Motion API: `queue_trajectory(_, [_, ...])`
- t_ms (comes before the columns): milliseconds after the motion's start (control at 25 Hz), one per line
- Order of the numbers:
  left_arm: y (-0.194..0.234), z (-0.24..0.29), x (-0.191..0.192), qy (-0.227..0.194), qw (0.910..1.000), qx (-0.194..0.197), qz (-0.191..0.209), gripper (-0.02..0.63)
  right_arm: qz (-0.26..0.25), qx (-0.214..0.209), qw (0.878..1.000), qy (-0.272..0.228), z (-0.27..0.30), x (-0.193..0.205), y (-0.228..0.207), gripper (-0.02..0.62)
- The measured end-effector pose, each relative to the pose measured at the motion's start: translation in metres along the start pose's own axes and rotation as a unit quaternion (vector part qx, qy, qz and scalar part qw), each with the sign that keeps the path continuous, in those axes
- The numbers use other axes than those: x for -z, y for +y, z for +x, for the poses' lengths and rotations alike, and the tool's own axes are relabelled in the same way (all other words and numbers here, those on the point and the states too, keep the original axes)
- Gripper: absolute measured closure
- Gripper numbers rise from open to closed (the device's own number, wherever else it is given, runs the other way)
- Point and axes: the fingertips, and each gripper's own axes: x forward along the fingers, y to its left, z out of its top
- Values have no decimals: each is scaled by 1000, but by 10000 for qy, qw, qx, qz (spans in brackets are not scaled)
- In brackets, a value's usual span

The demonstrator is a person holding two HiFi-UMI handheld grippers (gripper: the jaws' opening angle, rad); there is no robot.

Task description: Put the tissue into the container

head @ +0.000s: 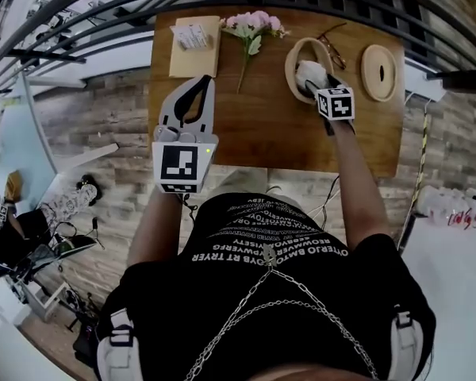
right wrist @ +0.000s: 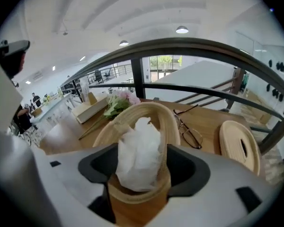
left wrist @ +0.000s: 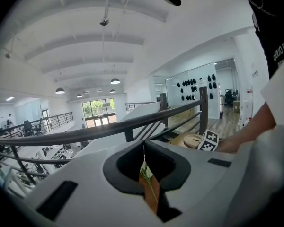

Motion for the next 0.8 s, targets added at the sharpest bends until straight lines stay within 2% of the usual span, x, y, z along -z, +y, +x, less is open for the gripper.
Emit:
queue_trajectory(160, [-3, -4, 0, -88, 10000, 18, -30, 577, 5, 462, 9968, -647, -52, -18, -13, 302])
queue_trajectory(280, [-13, -13, -4, -189, 9998, 73, -23, 577, -49, 672, 9887, -1336, -105, -30, -14, 413])
queue_trajectory(360, [-23, -21, -10, -294, 9995, 129, -4, 577, -93, 701, 9811, -1799, -143, -40, -10, 543])
queue_trajectory(400, [-28, -25, -14, -346, 9993, 151, 11, 577, -144, 707, 9776, -1976, -161, -44, -6, 575])
queue_trajectory(600, [-51, -44, -31, -540, 9983, 232, 67, 577, -561, 815, 9653, -2416, -237, -53, 12, 581])
queue_trajectory(800, [-79, -85, -37, -757, 9967, 261, 125, 577, -698, 995, 9497, -2885, -318, -48, 31, 581])
